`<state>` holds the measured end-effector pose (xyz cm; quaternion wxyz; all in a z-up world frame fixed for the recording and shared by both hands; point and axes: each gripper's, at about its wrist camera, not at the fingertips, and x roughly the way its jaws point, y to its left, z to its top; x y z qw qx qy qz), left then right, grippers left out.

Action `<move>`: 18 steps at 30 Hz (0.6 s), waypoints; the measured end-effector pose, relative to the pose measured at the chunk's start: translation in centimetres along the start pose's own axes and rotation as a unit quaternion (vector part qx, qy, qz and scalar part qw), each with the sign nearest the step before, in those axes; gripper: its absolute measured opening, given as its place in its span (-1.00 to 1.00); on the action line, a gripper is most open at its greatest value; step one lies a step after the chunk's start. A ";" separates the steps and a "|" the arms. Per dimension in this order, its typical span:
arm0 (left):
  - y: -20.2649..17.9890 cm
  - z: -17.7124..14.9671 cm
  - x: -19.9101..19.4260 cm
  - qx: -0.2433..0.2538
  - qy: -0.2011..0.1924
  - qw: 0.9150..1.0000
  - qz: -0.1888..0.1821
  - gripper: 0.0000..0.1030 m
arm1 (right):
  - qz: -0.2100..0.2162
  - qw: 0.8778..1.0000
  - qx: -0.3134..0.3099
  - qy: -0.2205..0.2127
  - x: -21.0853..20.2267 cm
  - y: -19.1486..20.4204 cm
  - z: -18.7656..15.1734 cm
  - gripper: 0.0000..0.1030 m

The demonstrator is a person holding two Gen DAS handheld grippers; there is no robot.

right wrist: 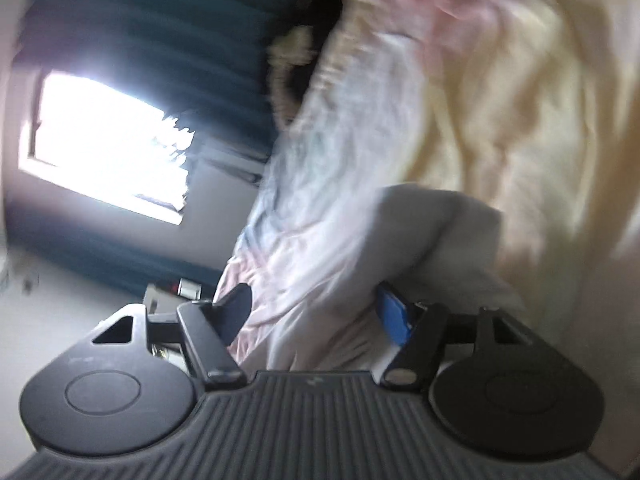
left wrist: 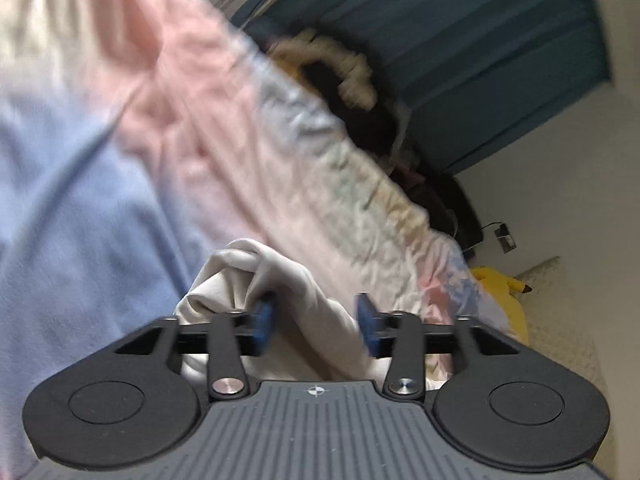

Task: Fold clothes
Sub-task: 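Open both tools to release the folded T-shirt and withdraw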

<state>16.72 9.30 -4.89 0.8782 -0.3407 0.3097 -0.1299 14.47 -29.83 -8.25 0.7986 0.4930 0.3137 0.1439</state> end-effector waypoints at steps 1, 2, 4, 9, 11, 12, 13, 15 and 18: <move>-0.8 -0.3 -0.6 0.024 -0.010 1.000 0.000 0.15 | 0.000 0.999 -0.033 -0.001 -0.3 1.1 -0.5 0.34; -1.5 -0.5 -1.2 0.046 -0.018 0.999 0.000 0.18 | -0.007 0.998 -0.066 0.002 -0.4 2.1 -1.1 0.34; -2.9 -1.1 -1.7 0.088 -0.022 0.996 -0.001 0.18 | -0.020 0.991 -0.135 0.014 -0.5 3.9 -2.5 0.29; -5.1 -2.6 -0.3 0.198 0.002 0.979 0.056 0.18 | -0.065 0.959 -0.274 0.023 1.0 6.5 -4.4 -0.37; -5.2 -2.9 0.7 0.217 0.014 0.974 0.068 0.18 | -0.075 0.949 -0.305 0.033 2.1 6.9 -4.6 -0.44; -5.2 -3.0 1.2 0.225 0.020 0.971 0.074 0.18 | -0.077 0.945 -0.315 0.040 2.7 7.0 -4.7 -0.44; -5.3 -3.1 1.8 0.233 0.027 0.969 0.079 0.18 | -0.078 0.942 -0.322 0.045 3.1 6.7 -4.8 -0.44; -5.3 -3.3 2.8 0.249 0.039 0.963 0.090 0.18 | -0.091 0.932 -0.347 0.049 4.6 6.8 -4.9 -0.44; -5.4 -3.6 4.3 0.273 0.057 0.954 0.106 0.18 | -0.096 0.928 -0.356 0.060 6.4 6.6 -4.7 -0.44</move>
